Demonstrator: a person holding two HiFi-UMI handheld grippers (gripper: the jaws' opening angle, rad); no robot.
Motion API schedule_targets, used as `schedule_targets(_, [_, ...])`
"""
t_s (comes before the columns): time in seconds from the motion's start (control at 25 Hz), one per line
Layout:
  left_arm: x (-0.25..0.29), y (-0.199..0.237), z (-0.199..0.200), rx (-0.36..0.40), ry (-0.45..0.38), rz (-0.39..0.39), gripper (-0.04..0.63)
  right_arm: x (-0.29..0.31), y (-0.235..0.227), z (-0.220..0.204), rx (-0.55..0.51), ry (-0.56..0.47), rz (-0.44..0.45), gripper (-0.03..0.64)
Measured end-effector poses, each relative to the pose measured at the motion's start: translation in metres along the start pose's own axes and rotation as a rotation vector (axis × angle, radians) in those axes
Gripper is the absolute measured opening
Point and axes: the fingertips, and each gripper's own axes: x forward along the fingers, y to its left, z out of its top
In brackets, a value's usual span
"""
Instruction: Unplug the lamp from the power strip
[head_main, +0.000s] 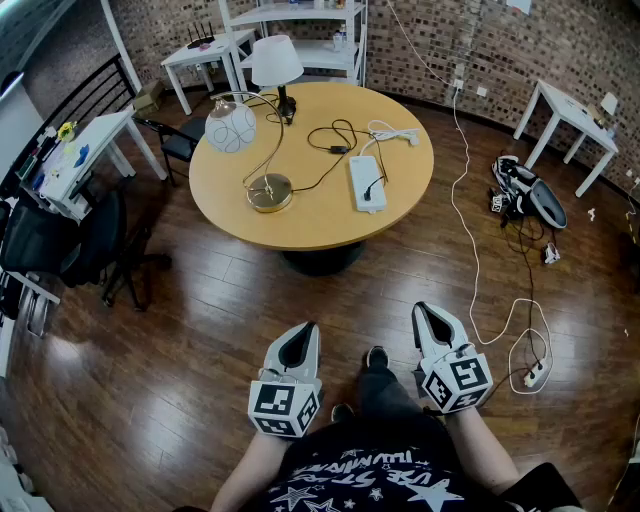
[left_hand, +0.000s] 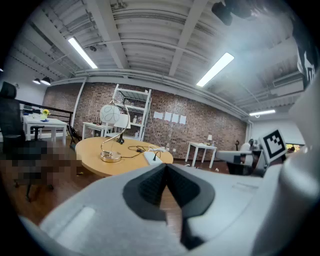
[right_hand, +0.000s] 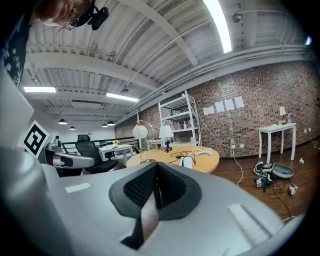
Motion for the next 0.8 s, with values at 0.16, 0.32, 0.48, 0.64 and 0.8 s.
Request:
schedule_targets(0.16, [0.011,0.005,0.007,0.001,-0.013,0.015,0.002,0.015,-0.016,0.000,0.012,-0.008,0.005,0.008])
schedule_targets(0.32, [0.035,0.010,0.020,0.041,-0.032,0.011,0.002,0.042,-0.019,0.012,-0.005,-0.058,0.081,0.008])
schedule_targets(0.48, [0.068,0.021,0.029,0.034,-0.033,0.040,0.002,0.078,-0.041,0.021,0.006,-0.069,0.093,0.008])
schedule_targets(0.64, [0.101,0.027,0.028,0.031,-0.002,0.046,0.002,0.111,-0.063,0.021,0.021,-0.051,0.096,0.008])
schedule_targets(0.8, [0.137,0.035,0.030,0.044,0.017,0.065,0.002,0.139,-0.078,0.023,0.022,-0.054,0.148,0.008])
